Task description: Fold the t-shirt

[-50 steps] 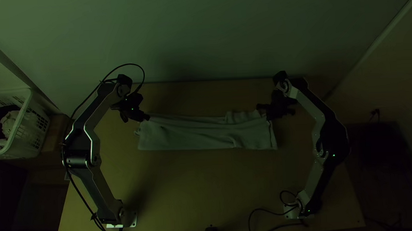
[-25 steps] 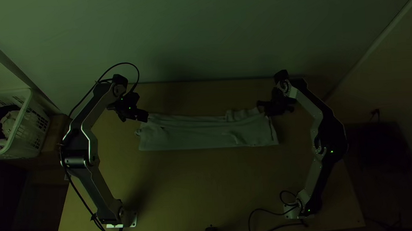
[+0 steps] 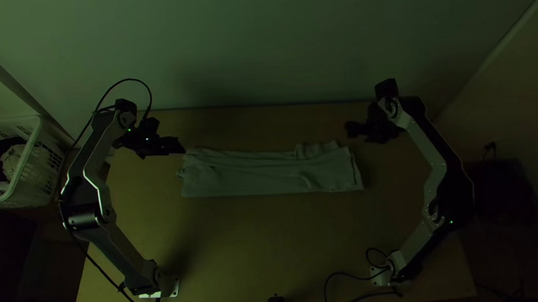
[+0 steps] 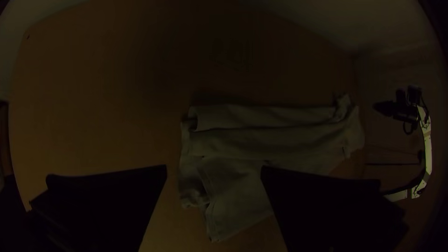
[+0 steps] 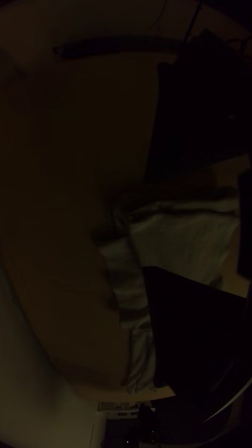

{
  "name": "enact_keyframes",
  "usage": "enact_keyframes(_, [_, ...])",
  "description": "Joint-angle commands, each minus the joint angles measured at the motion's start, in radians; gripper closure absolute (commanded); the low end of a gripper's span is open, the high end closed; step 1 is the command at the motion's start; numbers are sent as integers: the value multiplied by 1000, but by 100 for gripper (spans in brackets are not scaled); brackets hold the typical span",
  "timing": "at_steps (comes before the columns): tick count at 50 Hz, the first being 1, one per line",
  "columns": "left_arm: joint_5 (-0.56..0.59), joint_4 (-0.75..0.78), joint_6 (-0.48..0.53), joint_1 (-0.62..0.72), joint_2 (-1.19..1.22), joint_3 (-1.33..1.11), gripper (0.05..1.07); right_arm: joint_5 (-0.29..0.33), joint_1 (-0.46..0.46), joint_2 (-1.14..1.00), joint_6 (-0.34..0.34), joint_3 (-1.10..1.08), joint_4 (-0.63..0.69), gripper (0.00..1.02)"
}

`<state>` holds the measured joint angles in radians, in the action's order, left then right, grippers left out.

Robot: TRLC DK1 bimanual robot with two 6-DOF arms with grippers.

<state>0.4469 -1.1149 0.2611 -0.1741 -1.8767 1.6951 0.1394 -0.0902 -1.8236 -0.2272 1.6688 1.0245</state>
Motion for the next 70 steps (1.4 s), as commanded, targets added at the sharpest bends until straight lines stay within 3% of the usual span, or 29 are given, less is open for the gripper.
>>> enact_keyframes(1, [55, -10, -10, -42, 45, -69, 10, 12, 9, 81, 3, 3, 29, 13])
enact_keyframes(12, [177, 63, -2, -120, 70, -207, 10, 45, 20, 165, -29, 66, 48, 10])
enact_keyframes(18, [207, 92, 18, -139, 68, -275, 10, 48, 23, 207, -60, 108, 48, 4])
enact_keyframes(38, [283, 175, 38, -148, -10, -364, 10, 48, 55, 385, -123, 57, -27, 4])
enact_keyframes(55, [283, 262, -6, -91, -91, -371, 10, 48, 93, 486, -147, 45, -109, 4])
enact_keyframes(70, [285, 317, -100, 53, -88, -387, 10, 48, 93, 504, -150, 31, -109, 4])
